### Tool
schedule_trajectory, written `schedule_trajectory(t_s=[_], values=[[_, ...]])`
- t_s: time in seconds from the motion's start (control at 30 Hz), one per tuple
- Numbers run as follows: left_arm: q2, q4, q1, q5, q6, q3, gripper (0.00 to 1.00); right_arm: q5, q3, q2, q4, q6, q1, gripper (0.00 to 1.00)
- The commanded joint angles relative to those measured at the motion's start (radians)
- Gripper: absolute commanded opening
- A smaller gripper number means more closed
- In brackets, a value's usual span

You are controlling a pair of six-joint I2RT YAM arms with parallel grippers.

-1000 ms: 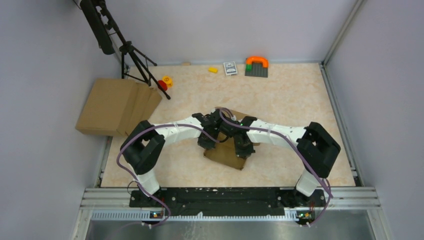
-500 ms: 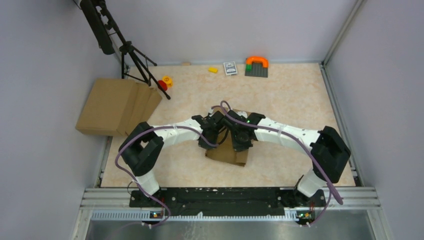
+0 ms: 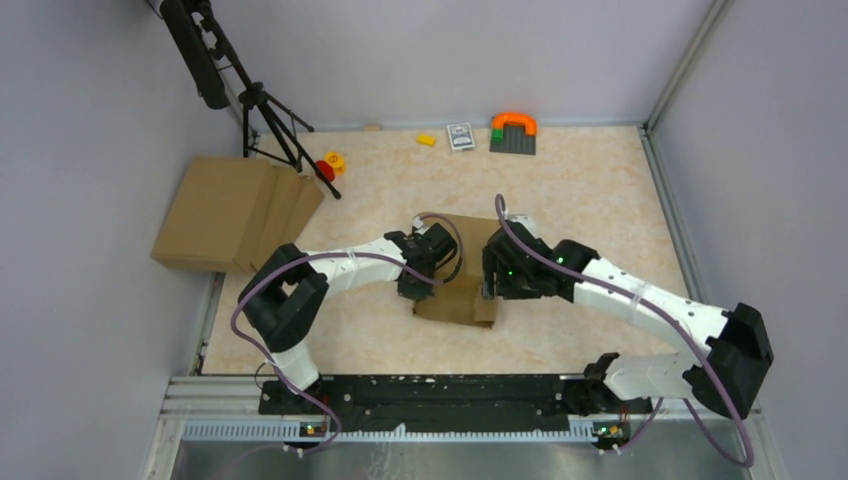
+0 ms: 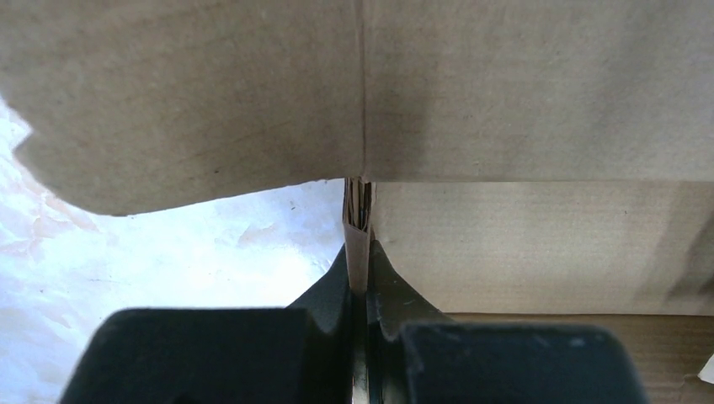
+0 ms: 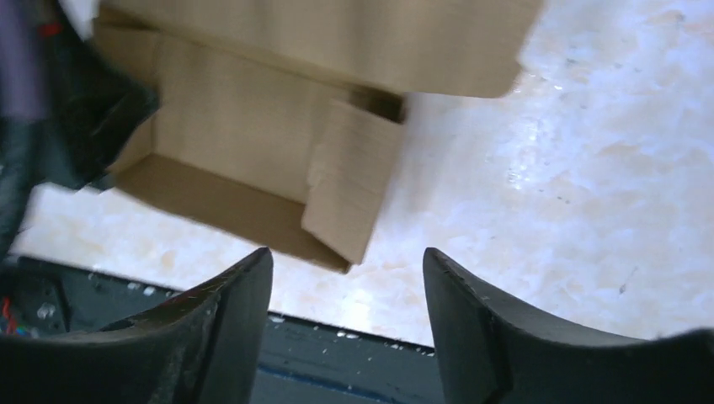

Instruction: Fold the paper box

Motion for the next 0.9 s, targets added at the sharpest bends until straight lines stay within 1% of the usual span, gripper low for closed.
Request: schedule_trajectory(t_s=[0.0,0.03,0.13,0.33,0.4,0.57,0.6,0.63,0.77,0.83,0.87], values=[[0.001,-0.012,-0.003,0.003,-0.053,0.017,0.0,-0.001,-0.087,-0.007,0.082,-0.005,-0.057,0.71],[-0.001,-0.012,-0.004,0.008,-0.059,0.016,0.0,-0.005,-0.095,-0.001,0.102,-0.009,-0.059,0.72],[-0.01,-0.013,-0.005,0.019,-0.074,0.008,0.0,-0.018,-0.092,0.046,0.142,-0.018,-0.057,0.73],[-0.029,-0.016,-0.005,0.012,-0.1,-0.007,0.0,-0.039,-0.063,0.176,0.169,-0.03,-0.04,0.67],[-0.03,-0.013,-0.005,0.016,-0.099,-0.011,0.0,-0.022,-0.073,0.196,0.179,-0.023,-0.031,0.64],[-0.03,-0.014,-0.006,0.002,-0.111,-0.016,0.0,0.034,-0.094,0.248,0.199,-0.015,-0.031,0.62],[-0.026,-0.026,-0.005,-0.011,-0.122,-0.012,0.0,0.049,-0.086,0.262,0.197,-0.017,-0.031,0.6],[-0.018,-0.038,-0.006,-0.021,-0.128,-0.005,0.0,0.066,-0.078,0.279,0.188,-0.018,-0.03,0.57],[0.003,-0.074,-0.007,-0.046,-0.139,0.011,0.0,0.186,-0.036,0.342,0.11,-0.017,-0.009,0.34],[-0.009,-0.069,-0.008,-0.054,-0.146,0.004,0.0,0.206,-0.029,0.365,0.088,-0.022,-0.003,0.26],[-0.018,-0.064,-0.009,-0.057,-0.15,-0.002,0.0,0.21,-0.029,0.37,0.082,-0.025,-0.001,0.2]])
